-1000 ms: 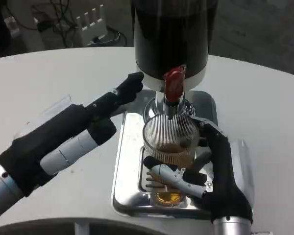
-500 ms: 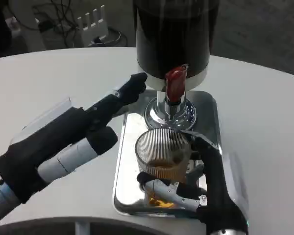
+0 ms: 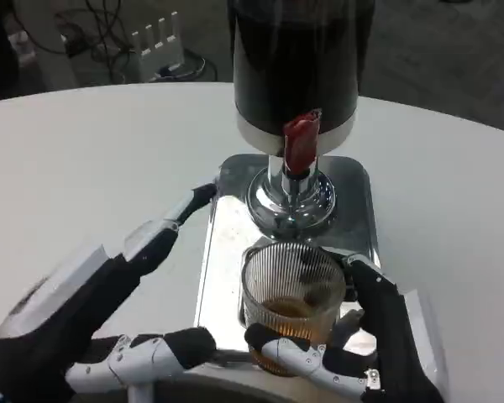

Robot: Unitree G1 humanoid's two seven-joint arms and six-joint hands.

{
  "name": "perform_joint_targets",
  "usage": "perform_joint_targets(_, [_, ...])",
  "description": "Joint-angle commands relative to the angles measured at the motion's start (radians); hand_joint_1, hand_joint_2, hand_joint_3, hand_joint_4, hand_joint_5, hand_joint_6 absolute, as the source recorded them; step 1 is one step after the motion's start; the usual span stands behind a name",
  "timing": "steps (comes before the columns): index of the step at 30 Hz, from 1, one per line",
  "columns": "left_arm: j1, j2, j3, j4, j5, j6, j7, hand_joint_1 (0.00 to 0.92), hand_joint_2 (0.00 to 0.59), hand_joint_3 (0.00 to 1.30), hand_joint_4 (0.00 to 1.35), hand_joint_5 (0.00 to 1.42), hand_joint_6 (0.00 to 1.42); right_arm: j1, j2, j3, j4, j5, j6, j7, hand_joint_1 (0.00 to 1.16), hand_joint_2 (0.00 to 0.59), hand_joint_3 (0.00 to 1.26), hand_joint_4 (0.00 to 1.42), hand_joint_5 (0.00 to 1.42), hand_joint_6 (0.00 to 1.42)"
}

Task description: Grasp the cup under the faucet to collect the drink, then remove the cup.

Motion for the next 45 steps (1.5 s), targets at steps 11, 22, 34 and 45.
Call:
perform_joint_targets(11, [0.111,0.028,-0.007,0.09,0.389,-0.24,0.191,0.0,0.012,0.0,0.0,0.0,0.0,0.051,-0.015,-0.085,-0.21,0.013,0.028,0.163,0.95,0.129,0.81,0.9,1.05,1.02])
perform_joint_targets(22, [0.142,0.019,-0.02,-0.016,0.512,-0.148,0.212,0.0,0.019,0.0,0.0,0.0,0.0,0.088,-0.031,-0.14,-0.299,0.018,0.032,0.234,0.95,0.127,0.81,0.9,1.05,1.02])
perform_joint_targets(34, [0.154,0.03,-0.046,-0.12,0.548,-0.023,0.185,0.0,0.029,0.0,0.0,0.0,0.0,0.13,-0.034,-0.153,-0.342,0.01,0.024,0.257,0.95,0.127,0.81,0.9,1.05,1.02])
perform_joint_targets(45, [0.166,0.033,-0.065,-0.154,0.549,0.001,0.177,0.0,0.043,0.0,0.0,0.0,0.0,0.149,-0.034,-0.172,-0.357,0.019,0.016,0.261,0.95,0.127,0.81,0.9,1.05,1.02])
